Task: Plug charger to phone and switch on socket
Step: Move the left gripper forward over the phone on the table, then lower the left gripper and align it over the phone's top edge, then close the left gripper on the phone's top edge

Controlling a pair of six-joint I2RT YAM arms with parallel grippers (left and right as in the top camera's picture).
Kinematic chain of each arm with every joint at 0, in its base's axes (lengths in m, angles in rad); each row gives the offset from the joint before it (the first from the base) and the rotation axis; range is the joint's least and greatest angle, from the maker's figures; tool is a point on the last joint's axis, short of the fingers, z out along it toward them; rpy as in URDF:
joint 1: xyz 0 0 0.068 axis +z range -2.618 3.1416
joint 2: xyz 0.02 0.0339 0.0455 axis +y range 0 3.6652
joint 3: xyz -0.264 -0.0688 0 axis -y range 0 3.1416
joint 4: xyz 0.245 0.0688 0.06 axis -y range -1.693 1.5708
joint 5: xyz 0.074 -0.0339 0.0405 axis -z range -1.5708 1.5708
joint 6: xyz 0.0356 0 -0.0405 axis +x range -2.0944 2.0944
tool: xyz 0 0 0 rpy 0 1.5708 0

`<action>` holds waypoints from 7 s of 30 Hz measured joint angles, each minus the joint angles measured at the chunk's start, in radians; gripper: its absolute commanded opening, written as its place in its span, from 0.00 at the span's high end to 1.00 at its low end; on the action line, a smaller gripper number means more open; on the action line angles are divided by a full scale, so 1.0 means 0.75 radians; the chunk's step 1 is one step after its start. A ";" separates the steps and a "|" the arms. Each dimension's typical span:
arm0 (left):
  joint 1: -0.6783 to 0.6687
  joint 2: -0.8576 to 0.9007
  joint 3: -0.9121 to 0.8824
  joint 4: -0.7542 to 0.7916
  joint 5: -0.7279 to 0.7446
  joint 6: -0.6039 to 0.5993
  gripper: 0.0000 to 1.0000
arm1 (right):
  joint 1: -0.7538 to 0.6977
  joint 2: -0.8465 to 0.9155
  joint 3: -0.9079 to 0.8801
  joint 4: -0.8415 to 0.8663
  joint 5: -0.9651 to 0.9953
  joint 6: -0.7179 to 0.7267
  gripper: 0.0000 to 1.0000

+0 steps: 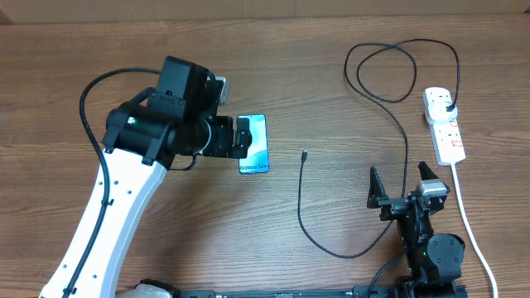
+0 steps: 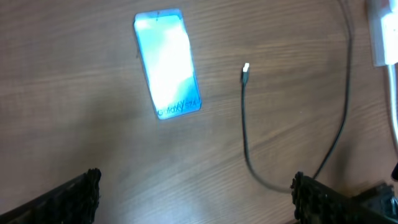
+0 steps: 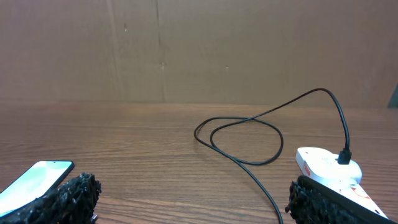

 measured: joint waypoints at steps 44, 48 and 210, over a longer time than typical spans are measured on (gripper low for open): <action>-0.119 0.984 0.687 -0.263 -0.114 -0.333 0.00 | 0.000 0.000 0.000 -0.001 0.000 0.000 0.00; -0.111 1.000 0.687 -0.220 -0.114 -0.322 0.00 | 0.000 0.000 0.000 0.001 0.001 0.000 0.00; -0.170 0.972 0.098 0.460 -0.348 -0.372 0.00 | 0.000 0.000 0.000 0.001 0.000 0.000 0.00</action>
